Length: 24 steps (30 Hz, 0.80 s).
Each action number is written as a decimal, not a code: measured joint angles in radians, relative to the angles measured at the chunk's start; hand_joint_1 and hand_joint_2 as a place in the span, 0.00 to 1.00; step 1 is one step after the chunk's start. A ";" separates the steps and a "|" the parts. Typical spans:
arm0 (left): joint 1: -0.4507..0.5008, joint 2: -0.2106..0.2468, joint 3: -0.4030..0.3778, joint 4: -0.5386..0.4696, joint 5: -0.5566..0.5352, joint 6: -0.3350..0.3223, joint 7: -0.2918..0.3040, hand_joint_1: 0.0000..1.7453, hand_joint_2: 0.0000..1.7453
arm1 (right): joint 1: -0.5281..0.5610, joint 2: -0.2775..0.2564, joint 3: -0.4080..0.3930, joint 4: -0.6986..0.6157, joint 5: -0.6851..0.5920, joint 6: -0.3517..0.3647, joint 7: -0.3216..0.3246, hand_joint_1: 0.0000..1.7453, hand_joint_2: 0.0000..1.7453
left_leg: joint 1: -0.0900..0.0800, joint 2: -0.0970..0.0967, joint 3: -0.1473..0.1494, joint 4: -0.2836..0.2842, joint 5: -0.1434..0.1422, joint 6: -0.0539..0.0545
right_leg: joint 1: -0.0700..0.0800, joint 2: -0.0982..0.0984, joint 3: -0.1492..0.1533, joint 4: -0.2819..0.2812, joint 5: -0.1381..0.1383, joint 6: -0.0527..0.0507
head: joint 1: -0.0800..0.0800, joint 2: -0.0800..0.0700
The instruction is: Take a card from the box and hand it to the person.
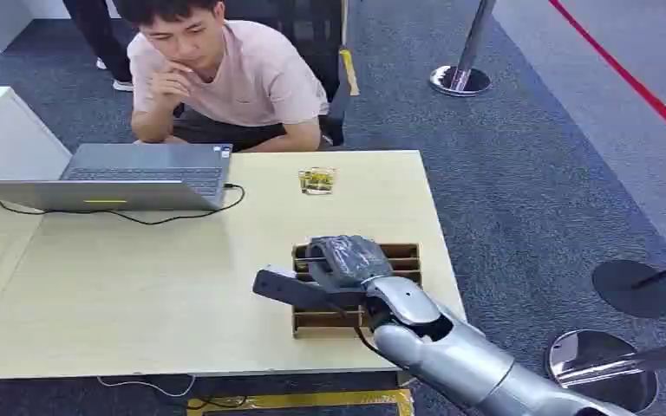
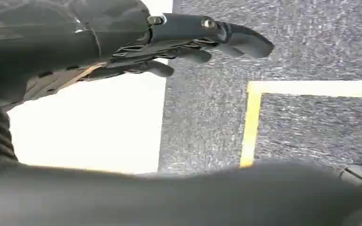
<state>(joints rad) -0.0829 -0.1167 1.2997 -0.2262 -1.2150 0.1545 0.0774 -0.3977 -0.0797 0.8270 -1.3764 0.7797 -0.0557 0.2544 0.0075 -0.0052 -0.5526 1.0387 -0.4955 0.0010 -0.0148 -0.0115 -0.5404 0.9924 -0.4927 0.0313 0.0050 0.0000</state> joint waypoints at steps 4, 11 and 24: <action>0.000 0.000 0.000 0.000 0.000 -0.004 -0.009 0.00 1.00 | 0.001 0.000 0.000 0.000 -0.002 0.001 0.000 0.91 1.00 | 0.000 0.000 0.000 0.000 0.000 0.000 | 0.000 0.000 0.000 0.000 0.000 0.000 | 0.000 0.000; 0.000 0.000 0.000 0.000 0.000 -0.005 -0.021 0.00 1.00 | 0.002 0.000 0.001 0.000 -0.002 0.002 -0.005 0.91 1.00 | 0.000 0.000 0.000 0.000 0.000 0.000 | 0.000 0.000 0.000 0.000 0.000 0.000 | 0.000 0.000; 0.000 0.000 0.000 0.000 0.000 -0.002 -0.027 0.00 1.00 | 0.003 0.000 0.001 0.000 -0.002 0.001 -0.007 0.91 1.00 | 0.000 0.000 0.000 0.000 0.000 0.000 | 0.000 0.000 0.000 0.000 0.000 0.000 | 0.000 0.000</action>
<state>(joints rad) -0.0828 -0.1167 1.2997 -0.2262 -1.2150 0.1526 0.0507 -0.3951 -0.0797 0.8278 -1.3767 0.7782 -0.0545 0.2476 0.0074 -0.0051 -0.5526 1.0388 -0.4955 0.0010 -0.0148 -0.0115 -0.5404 0.9924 -0.4926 0.0314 0.0050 0.0000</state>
